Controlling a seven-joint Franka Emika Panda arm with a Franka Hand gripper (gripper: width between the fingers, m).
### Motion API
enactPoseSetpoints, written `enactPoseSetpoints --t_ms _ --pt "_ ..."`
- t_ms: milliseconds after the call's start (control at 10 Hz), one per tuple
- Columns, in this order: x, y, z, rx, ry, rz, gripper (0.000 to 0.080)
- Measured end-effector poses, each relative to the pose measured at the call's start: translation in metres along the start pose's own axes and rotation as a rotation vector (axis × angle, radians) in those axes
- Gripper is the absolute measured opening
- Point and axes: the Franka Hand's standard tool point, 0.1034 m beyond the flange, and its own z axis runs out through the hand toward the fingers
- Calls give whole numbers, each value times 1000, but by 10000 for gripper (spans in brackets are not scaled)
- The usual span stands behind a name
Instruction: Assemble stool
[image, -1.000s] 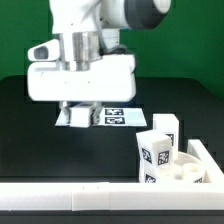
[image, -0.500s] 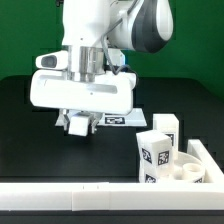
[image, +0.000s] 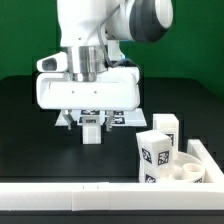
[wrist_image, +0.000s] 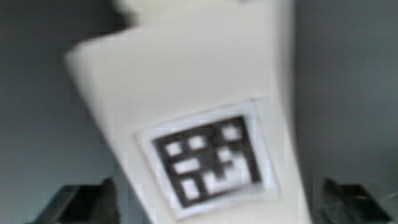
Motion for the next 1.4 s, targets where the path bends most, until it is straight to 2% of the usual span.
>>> enactPoseSetpoints --t_ms 100,200,300,400,500,600,700,800,900,1000,1100,1200,1300,1400 --pt "2 -10 -9 36 -126 26 586" --pt "9 -13 -17 38 -232 26 638" --pt "17 -12 -24 38 -332 20 646" --pt "26 -11 -31 21 -417 -6 646" --pt "34 -13 -41 -11 -513 -5 649" --pt "44 -20 -47 -36 -557 3 649" --pt "37 -27 -47 -47 -611 -9 649" --pt "33 -25 -45 -48 -684 -3 649" --pt "36 -22 -44 -48 -717 3 649" --pt "30 -19 -43 -48 -787 7 649" --pt "24 -9 -30 -42 -842 -22 649" --pt "26 -2 -14 -33 -804 -104 649" --pt "27 -4 -3 -28 -744 -183 649" --pt "23 -7 -1 -17 -702 -230 649"
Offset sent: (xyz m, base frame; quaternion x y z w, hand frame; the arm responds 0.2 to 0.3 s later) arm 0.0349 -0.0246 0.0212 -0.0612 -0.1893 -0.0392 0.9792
